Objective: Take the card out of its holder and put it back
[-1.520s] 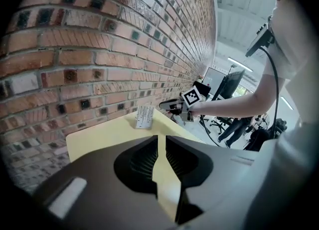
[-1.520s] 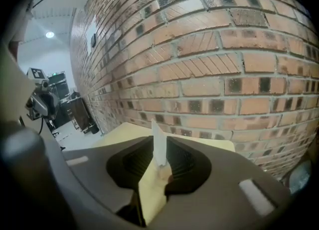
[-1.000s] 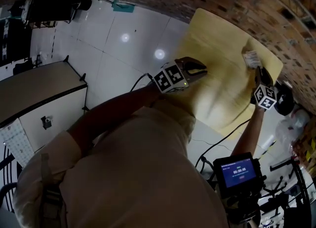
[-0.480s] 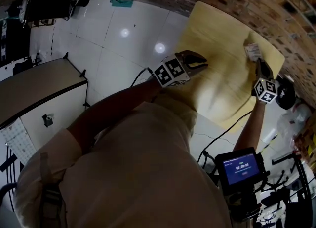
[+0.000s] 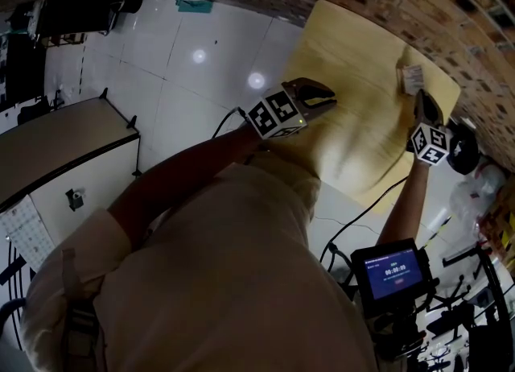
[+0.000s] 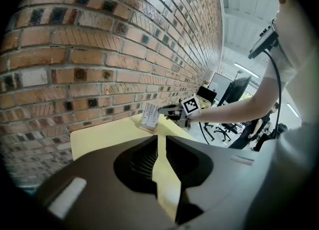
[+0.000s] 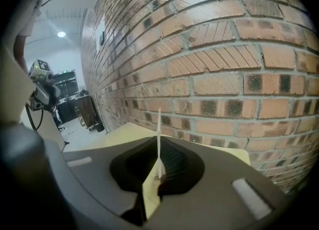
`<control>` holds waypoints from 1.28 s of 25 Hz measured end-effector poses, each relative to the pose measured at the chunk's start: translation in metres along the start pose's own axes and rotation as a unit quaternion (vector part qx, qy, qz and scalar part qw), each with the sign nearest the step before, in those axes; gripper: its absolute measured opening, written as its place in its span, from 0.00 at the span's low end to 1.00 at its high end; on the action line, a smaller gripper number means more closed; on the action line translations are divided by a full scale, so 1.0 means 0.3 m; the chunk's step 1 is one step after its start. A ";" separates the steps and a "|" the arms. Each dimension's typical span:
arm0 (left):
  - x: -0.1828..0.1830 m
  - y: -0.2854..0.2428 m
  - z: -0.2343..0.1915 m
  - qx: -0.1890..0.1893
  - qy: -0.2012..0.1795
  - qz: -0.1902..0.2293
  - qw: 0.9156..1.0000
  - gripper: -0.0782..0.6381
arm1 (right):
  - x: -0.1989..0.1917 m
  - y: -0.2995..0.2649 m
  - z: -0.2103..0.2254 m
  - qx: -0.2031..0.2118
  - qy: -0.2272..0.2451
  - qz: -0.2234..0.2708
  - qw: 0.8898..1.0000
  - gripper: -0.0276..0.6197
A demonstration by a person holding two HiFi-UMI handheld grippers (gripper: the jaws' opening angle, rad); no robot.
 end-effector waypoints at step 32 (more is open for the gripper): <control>0.026 0.088 0.084 -0.003 0.006 0.042 0.999 0.21 | 0.180 0.174 -0.038 -0.030 -0.001 0.061 0.998 0.06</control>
Point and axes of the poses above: the fingertips, and each gripper's own axes: y backward along the fingers, z to its right, x out of its top, the point moved 10 cm from there along y, backward along the fingers, and after that the axes turned 5 degrees about y, right-handed, at the moved point
